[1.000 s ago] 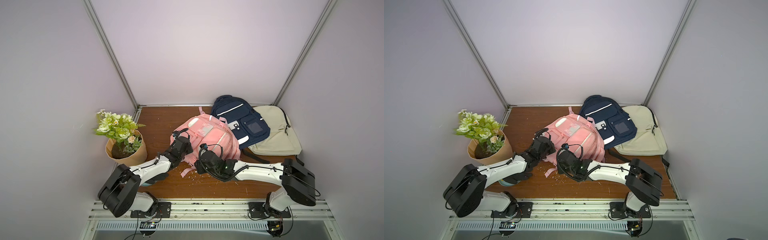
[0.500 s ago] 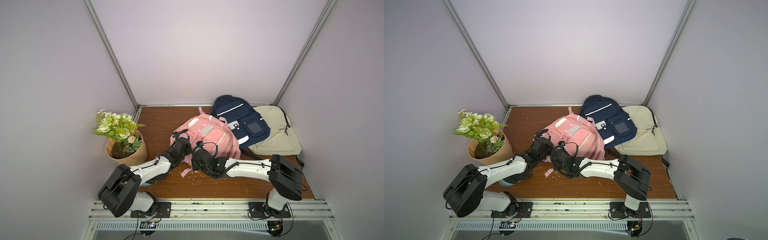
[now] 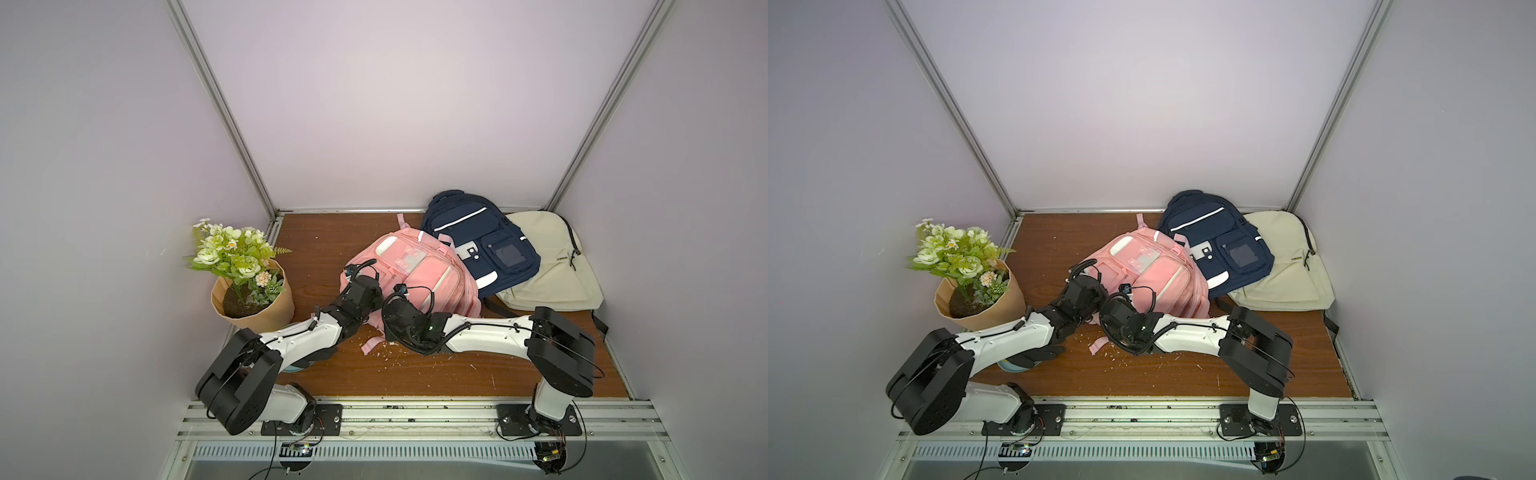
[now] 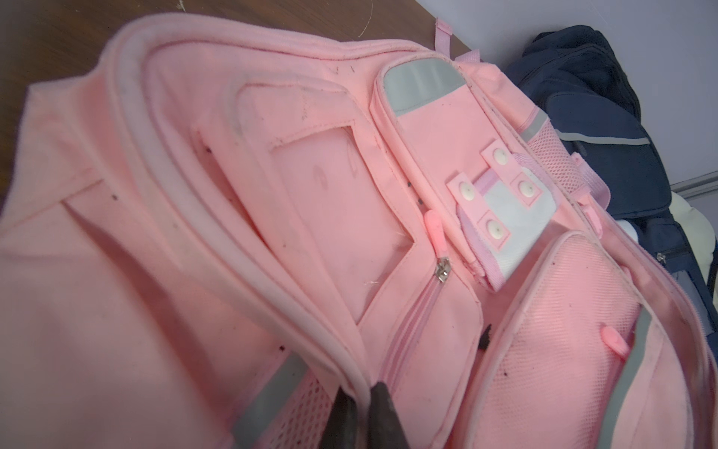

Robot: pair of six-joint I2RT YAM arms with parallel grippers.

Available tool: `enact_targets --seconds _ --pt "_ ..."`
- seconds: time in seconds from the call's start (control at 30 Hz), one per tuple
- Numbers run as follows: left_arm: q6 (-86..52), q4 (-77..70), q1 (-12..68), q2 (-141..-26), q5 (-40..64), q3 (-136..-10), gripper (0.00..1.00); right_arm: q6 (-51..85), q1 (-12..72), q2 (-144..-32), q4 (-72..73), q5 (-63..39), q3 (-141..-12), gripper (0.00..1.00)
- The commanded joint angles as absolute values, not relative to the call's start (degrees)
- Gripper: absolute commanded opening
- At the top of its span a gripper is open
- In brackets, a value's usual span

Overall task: Zip up the backpack
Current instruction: Zip the zipper on the backpack.

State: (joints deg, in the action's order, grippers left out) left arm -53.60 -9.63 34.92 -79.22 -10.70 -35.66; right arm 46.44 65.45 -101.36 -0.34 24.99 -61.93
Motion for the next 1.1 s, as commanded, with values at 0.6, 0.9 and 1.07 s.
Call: enact_targets --seconds 0.6,0.9,1.07 --pt "-52.96 -7.58 36.52 -76.48 -11.77 -38.46 0.00 47.35 65.02 -100.42 -1.97 27.27 -60.19 0.02" --pt "-43.86 -4.63 28.55 -81.55 -12.23 -47.13 0.00 45.80 66.77 -93.60 -1.42 28.34 -54.94 0.00" --pt "-40.49 -5.61 25.07 -83.96 -16.00 -51.87 0.00 47.83 67.02 -90.00 -1.71 28.45 -50.63 0.00"
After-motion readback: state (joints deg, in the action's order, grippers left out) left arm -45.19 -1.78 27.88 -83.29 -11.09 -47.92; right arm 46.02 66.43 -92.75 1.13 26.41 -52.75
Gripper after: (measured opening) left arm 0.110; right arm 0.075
